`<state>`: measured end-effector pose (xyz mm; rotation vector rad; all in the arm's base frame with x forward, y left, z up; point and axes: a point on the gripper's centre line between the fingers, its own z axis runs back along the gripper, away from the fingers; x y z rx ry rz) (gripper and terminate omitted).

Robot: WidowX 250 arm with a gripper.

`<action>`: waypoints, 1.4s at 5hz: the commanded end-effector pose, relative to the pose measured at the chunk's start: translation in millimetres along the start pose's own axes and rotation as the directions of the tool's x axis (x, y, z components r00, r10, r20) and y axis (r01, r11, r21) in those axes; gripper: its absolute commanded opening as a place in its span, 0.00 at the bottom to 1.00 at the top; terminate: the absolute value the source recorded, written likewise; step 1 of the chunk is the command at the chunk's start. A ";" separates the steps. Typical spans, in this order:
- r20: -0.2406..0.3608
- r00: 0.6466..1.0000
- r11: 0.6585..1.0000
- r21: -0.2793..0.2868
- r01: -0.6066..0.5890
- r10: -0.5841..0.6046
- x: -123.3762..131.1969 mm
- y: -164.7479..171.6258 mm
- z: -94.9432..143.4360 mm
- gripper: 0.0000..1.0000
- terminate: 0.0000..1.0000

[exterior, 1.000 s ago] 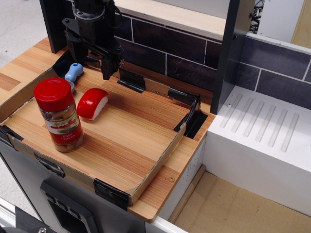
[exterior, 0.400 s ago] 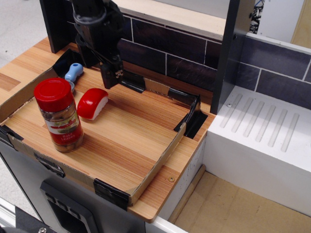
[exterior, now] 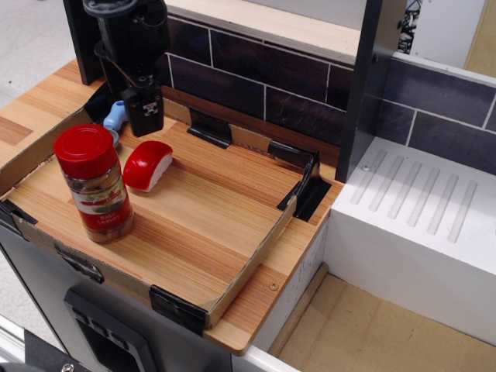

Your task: Topple basil bottle

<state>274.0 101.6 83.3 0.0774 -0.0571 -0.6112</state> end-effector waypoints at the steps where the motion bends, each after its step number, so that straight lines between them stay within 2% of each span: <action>1: -0.021 0.994 0.993 0.042 0.109 -0.108 -7.6 -8.0 30.1 1.00 0.00; 2: -0.028 0.991 0.990 0.049 0.130 -0.129 -14.0 -16.6 30.3 1.00 0.00; 3: -0.007 0.989 0.987 0.064 0.148 -0.147 -23.1 -21.0 30.5 1.00 0.00; 5: -0.038 0.984 0.981 0.076 0.179 -0.176 -35.9 -23.1 25.9 1.00 0.00; 7: -0.042 0.979 0.975 0.085 0.205 -0.202 -49.6 -23.8 23.1 1.00 0.00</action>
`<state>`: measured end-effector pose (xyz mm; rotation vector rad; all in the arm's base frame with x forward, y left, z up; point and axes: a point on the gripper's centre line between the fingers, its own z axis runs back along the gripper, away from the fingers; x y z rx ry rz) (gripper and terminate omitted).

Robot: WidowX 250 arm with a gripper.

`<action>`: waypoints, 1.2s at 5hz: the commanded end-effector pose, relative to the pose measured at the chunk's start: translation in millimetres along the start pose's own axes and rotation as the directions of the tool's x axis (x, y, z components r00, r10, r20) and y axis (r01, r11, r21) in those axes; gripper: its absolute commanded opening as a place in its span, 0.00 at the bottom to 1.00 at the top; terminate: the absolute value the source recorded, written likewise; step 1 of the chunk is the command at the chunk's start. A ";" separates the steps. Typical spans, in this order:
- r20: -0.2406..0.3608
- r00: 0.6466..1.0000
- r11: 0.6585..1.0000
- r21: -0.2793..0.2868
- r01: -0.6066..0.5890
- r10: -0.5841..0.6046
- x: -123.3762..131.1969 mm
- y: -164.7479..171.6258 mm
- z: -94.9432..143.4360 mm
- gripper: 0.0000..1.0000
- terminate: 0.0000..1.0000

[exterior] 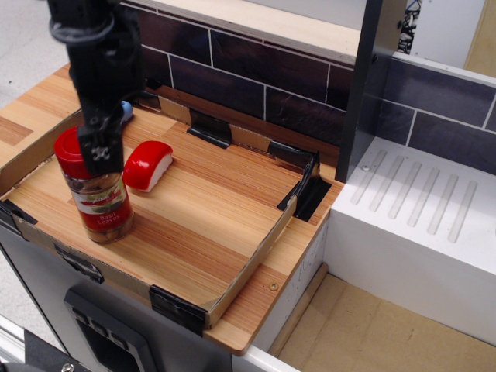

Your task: Topple basil bottle

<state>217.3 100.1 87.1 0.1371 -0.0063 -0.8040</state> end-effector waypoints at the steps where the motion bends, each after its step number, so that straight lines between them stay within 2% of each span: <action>1: 0.010 1.000 0.998 0.066 0.007 -0.007 -11.5 11.4 11.2 1.00 0.00; 4: -0.003 0.999 0.997 0.077 0.032 -0.032 -16.1 19.9 8.4 1.00 0.00; 5: -0.015 0.999 0.996 0.072 0.046 -0.045 -17.5 21.9 9.4 0.00 0.00; 6: -0.129 0.990 0.993 0.093 0.075 -0.063 -20.4 21.0 17.3 0.00 0.00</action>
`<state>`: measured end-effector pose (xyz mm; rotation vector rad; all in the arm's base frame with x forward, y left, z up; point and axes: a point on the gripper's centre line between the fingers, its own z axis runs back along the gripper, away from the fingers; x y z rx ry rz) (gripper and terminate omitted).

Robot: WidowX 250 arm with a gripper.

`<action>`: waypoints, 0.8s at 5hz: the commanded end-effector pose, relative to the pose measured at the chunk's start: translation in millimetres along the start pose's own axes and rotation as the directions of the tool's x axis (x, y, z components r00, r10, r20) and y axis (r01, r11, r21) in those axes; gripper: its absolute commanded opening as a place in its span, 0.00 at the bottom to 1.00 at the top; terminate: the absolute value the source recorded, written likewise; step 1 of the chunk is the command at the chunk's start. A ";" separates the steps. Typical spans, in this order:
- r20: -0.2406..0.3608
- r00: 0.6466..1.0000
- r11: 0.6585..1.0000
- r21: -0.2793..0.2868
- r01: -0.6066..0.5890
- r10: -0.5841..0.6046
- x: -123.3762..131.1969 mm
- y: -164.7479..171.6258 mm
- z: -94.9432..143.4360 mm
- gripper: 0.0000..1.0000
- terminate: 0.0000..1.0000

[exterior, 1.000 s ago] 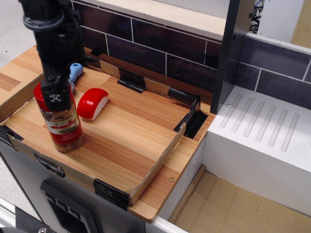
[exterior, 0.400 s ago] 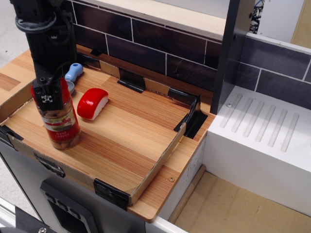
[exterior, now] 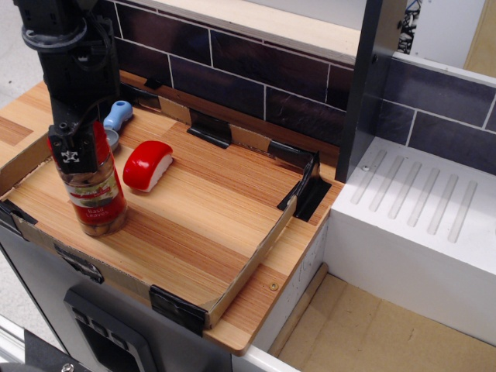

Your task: Topple basil bottle

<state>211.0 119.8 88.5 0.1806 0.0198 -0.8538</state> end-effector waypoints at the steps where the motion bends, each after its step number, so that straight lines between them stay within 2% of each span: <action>1: -0.197 0.980 0.995 0.091 0.045 -0.027 0.7 10.2 18.3 0.00 0.00; 3: -0.262 0.962 0.987 0.117 0.110 -0.076 23.2 -6.3 0.8 0.00 0.00; 4: -0.295 0.951 0.992 0.066 0.112 -0.087 35.8 -16.0 -12.3 0.00 0.00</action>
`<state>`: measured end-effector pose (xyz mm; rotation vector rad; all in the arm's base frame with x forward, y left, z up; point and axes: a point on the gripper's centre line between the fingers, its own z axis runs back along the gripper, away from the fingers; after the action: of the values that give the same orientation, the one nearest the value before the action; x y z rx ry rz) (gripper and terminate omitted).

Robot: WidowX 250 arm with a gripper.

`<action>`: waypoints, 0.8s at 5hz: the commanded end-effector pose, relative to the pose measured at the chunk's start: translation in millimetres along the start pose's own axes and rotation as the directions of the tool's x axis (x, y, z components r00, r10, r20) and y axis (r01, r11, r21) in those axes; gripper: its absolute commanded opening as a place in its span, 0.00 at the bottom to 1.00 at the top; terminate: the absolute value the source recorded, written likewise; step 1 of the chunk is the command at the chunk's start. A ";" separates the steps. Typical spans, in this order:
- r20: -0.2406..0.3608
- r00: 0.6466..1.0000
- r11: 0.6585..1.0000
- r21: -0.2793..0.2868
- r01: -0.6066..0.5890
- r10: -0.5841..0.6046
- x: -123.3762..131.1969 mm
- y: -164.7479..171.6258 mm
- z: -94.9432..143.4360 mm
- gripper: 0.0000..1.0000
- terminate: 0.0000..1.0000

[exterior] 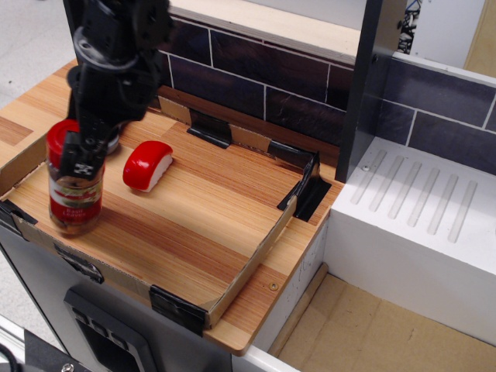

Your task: Topple basil bottle

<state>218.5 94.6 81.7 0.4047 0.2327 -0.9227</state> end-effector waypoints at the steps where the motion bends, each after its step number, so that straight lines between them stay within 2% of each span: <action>1: -0.018 0.998 0.996 -0.076 0.050 -0.052 27.9 -9.4 -8.9 0.00 0.00; 2: 0.044 0.997 0.993 -0.093 0.069 -0.065 40.6 -13.0 -10.4 0.00 0.00; 3: 0.157 0.987 0.992 -0.112 0.061 -0.043 48.9 -11.5 -11.0 0.00 0.00; 4: 0.280 0.959 0.994 -0.093 0.065 -0.037 53.7 -12.2 -16.9 0.00 0.00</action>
<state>233.0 52.4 29.0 0.1317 0.0629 -1.0064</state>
